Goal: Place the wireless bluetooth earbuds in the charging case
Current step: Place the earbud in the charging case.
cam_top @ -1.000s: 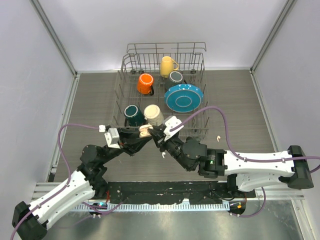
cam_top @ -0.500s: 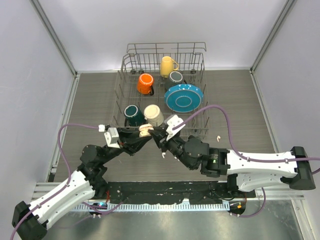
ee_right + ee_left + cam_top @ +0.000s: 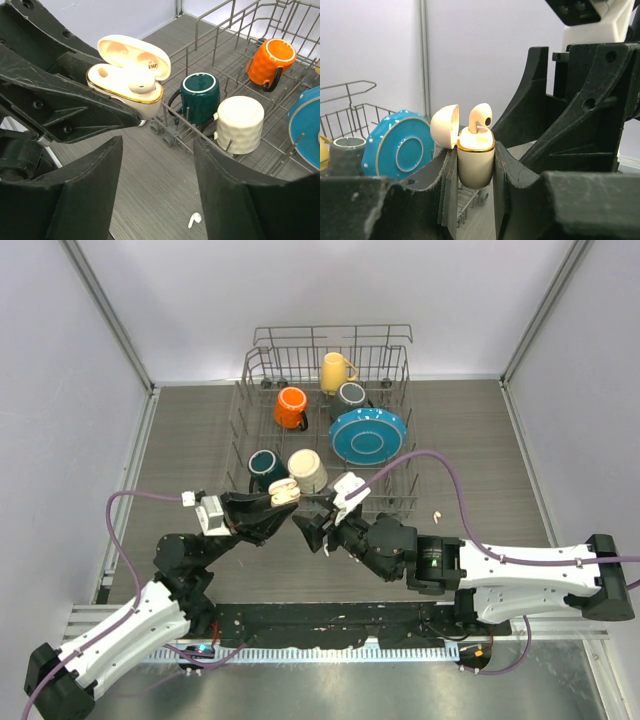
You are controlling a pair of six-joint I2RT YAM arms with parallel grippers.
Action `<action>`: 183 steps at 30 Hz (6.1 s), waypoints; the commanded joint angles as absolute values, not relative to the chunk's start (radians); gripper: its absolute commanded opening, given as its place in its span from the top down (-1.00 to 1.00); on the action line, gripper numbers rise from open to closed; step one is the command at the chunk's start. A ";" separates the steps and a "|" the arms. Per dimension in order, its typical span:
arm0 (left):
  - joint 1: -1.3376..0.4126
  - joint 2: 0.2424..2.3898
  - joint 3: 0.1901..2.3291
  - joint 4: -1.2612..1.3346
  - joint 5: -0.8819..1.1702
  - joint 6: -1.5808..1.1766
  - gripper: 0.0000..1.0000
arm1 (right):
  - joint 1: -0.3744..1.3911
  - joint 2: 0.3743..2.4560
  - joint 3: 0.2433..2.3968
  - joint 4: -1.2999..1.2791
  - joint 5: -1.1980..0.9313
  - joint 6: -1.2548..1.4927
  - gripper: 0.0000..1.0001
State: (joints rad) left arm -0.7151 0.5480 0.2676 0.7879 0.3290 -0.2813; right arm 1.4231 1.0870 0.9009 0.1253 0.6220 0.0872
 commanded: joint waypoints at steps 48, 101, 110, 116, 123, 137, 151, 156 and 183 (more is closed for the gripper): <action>-0.713 0.495 0.322 0.721 0.302 -0.218 1.00 | 1.164 1.008 1.281 -0.439 0.497 0.517 0.67; -0.713 0.518 0.304 0.787 0.331 -0.247 1.00 | 1.152 1.192 1.325 -0.250 0.104 0.517 0.76; -0.713 0.520 0.302 0.798 0.339 -0.255 1.00 | 1.152 1.213 1.333 -0.248 0.123 0.506 0.76; -0.713 0.523 0.295 0.801 0.330 -0.253 1.00 | 1.154 1.164 1.321 -0.224 0.115 0.497 0.71; -0.712 0.522 0.285 0.805 0.321 -0.253 1.00 | 1.154 1.077 1.275 -0.195 0.147 0.497 0.49; -0.713 0.549 0.307 0.811 0.388 -0.275 1.00 | 1.154 1.167 1.301 -0.201 0.143 0.523 0.16; -0.713 0.549 0.305 0.831 0.376 -0.278 1.00 | 1.152 1.178 1.298 -0.279 0.083 0.518 0.41; -0.712 0.552 0.304 0.834 0.373 -0.279 1.00 | 1.154 1.154 1.276 -0.267 0.094 0.525 0.53; -0.713 0.568 0.307 0.851 0.390 -0.295 1.00 | 1.154 1.184 1.295 -0.261 0.143 0.476 0.31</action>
